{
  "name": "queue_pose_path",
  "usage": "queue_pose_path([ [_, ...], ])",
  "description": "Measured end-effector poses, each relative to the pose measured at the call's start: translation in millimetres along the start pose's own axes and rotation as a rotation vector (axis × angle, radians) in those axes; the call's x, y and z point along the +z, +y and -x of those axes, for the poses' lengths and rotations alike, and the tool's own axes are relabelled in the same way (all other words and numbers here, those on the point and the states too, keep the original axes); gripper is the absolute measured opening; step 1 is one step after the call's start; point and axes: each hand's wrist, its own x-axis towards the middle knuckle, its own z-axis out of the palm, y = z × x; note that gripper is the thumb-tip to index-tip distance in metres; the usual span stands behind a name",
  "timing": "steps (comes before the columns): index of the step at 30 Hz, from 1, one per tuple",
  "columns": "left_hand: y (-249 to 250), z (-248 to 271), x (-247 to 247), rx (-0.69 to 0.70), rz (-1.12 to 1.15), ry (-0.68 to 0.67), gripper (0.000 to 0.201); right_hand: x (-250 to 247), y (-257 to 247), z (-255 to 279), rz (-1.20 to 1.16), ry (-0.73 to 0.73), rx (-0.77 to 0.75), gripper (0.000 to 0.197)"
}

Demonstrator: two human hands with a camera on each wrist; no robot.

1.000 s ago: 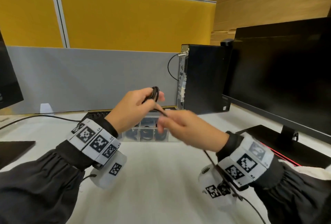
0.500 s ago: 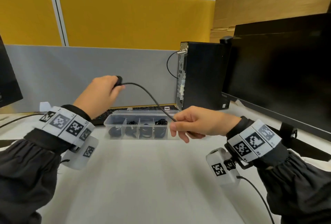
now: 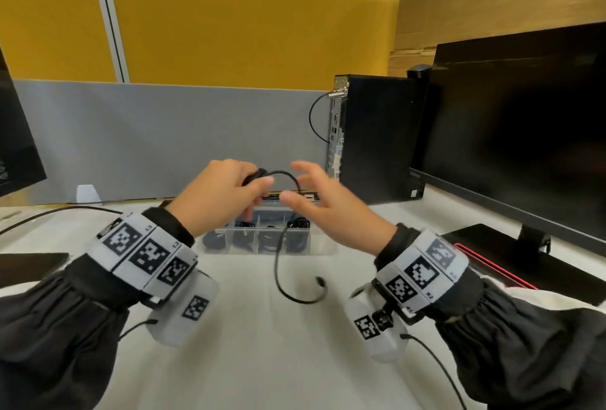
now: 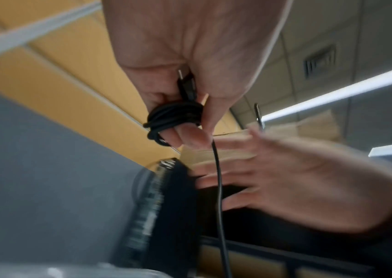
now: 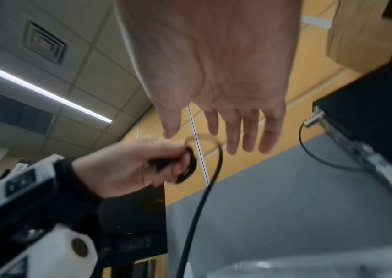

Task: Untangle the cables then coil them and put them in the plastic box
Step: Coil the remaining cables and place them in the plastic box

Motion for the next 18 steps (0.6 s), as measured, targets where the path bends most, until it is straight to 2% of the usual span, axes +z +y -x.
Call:
queue_pose_path([
  [2, 12.5, 4.8, 3.0, 0.007, 0.214, -0.066, 0.035, 6.9, -0.1, -0.8, -0.142, 0.019, 0.004, 0.022],
  [3, 16.8, 7.6, 3.0, 0.008, 0.360, -0.123, 0.034, 5.0, -0.1, -1.0, -0.270, 0.050, 0.017, 0.018],
  [4, 20.9, 11.0, 2.5, 0.013, 0.519, -0.188, 0.032, 1.6, 1.2, -0.2, -0.387, 0.068, 0.032, 0.023],
  [6, 30.0, 17.4, 2.1, 0.032, 0.851, -0.268, 0.029, -3.0, 0.8, 2.9, -0.437, 0.075, 0.032, 0.028],
  [9, 44.8, 17.2, 5.3, 0.030, 1.325, -0.179, 0.038, 9.1, -5.9, 9.9, -0.294, -0.098, 0.007, 0.029],
  [10, 47.4, 14.1, 6.4, 0.025, 1.413, -0.128, 0.043, 16.6, -7.9, 13.5, -0.217, -0.177, -0.010, 0.029],
  [12, 45.8, 5.9, 8.6, 0.019, 1.381, -0.039, 0.049, 28.8, -9.2, 23.0, -0.079, -0.264, -0.055, 0.027],
  [14, 40.6, 1.1, 12.0, 0.033, 1.073, 0.041, 0.049, 27.7, -9.3, 30.7, 0.023, -0.278, -0.110, 0.025],
  [16, 29.0, 1.7, 16.5, 0.089, 0.644, 0.083, 0.058, 17.5, -12.5, 34.0, 0.188, -0.188, -0.205, 0.026],
  [18, 16.2, 3.4, 21.2, 0.140, 0.356, 0.063, 0.069, 1.8, -10.6, 31.9, 0.256, 0.024, -0.268, 0.026],
])
